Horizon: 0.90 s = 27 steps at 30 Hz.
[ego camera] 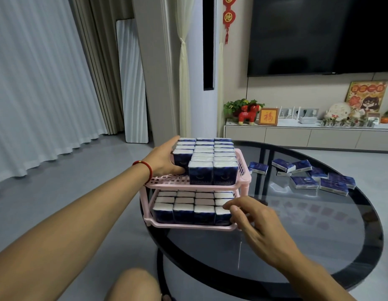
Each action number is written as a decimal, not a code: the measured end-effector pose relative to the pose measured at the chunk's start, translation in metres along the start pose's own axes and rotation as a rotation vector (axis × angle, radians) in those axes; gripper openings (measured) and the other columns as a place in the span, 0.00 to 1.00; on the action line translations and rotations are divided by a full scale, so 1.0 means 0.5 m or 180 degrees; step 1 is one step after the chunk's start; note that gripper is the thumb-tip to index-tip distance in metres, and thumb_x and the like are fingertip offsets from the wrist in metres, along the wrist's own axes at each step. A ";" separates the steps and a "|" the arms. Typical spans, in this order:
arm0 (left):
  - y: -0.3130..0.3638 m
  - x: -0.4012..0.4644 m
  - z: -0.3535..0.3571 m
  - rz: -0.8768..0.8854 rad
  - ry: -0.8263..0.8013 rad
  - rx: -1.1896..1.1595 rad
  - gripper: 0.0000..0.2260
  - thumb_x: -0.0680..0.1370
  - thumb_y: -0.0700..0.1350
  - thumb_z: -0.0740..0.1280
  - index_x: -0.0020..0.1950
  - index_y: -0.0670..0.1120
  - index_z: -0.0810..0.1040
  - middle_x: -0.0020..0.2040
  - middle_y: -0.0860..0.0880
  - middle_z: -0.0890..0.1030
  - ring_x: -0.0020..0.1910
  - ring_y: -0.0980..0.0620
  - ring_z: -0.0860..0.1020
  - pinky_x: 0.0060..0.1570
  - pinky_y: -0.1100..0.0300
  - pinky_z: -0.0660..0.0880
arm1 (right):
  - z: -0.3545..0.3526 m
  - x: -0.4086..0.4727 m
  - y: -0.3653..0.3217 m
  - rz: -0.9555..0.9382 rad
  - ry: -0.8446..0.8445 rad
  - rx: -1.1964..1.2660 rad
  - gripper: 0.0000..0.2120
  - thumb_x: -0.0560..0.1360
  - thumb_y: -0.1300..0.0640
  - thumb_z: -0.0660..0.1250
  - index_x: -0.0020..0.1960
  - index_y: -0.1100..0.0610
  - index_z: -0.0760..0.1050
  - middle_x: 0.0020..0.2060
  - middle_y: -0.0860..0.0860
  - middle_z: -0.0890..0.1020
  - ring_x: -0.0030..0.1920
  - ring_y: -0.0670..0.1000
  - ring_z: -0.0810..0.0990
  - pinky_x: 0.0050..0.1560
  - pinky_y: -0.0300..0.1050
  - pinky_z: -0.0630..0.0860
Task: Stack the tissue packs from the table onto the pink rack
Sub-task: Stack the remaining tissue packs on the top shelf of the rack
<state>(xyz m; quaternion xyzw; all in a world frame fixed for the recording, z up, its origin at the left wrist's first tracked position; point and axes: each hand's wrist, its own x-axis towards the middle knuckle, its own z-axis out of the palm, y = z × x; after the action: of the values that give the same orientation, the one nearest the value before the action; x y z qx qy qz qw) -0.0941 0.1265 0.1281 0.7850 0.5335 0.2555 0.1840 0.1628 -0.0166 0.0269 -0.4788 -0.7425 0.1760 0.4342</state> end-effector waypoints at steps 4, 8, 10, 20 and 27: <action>0.008 -0.006 -0.008 -0.0113 -0.0201 -0.0048 0.43 0.71 0.39 0.80 0.79 0.48 0.59 0.74 0.46 0.74 0.59 0.51 0.75 0.58 0.58 0.74 | 0.000 0.002 0.001 -0.0017 -0.0002 -0.0010 0.15 0.82 0.41 0.56 0.56 0.45 0.80 0.49 0.37 0.81 0.49 0.46 0.83 0.45 0.47 0.82; 0.010 -0.006 -0.011 -0.0197 -0.0199 0.0094 0.46 0.71 0.39 0.79 0.81 0.48 0.55 0.73 0.44 0.73 0.56 0.49 0.77 0.57 0.57 0.73 | -0.001 0.001 0.004 -0.0026 0.0015 -0.0009 0.15 0.83 0.41 0.56 0.56 0.45 0.80 0.49 0.38 0.81 0.48 0.46 0.83 0.46 0.47 0.82; 0.002 -0.002 -0.014 -0.0297 -0.0190 0.0071 0.51 0.71 0.40 0.80 0.83 0.50 0.48 0.74 0.43 0.72 0.60 0.46 0.79 0.61 0.54 0.75 | -0.003 0.002 0.004 -0.0021 0.0016 0.0001 0.16 0.83 0.41 0.56 0.56 0.45 0.80 0.48 0.39 0.82 0.48 0.46 0.84 0.46 0.48 0.82; 0.062 -0.088 -0.043 0.0056 0.1315 0.0623 0.34 0.74 0.35 0.71 0.79 0.48 0.64 0.70 0.42 0.74 0.66 0.46 0.75 0.64 0.45 0.77 | -0.051 0.005 0.033 0.0280 0.0310 -0.0239 0.15 0.82 0.46 0.59 0.52 0.50 0.82 0.42 0.42 0.84 0.43 0.45 0.83 0.43 0.47 0.82; 0.207 -0.234 0.251 0.2045 0.0641 -0.0137 0.12 0.74 0.36 0.67 0.56 0.47 0.80 0.52 0.53 0.80 0.53 0.53 0.78 0.57 0.58 0.75 | -0.126 0.025 0.238 0.1461 0.0833 -0.1049 0.10 0.80 0.58 0.66 0.59 0.57 0.80 0.52 0.54 0.84 0.50 0.53 0.82 0.55 0.55 0.81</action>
<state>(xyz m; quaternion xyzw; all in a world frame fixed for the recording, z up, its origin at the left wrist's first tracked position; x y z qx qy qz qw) 0.0228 -0.0220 0.0620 0.8798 0.2688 0.3879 0.0571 0.2786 0.0415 -0.0123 -0.7165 -0.5713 0.0836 0.3915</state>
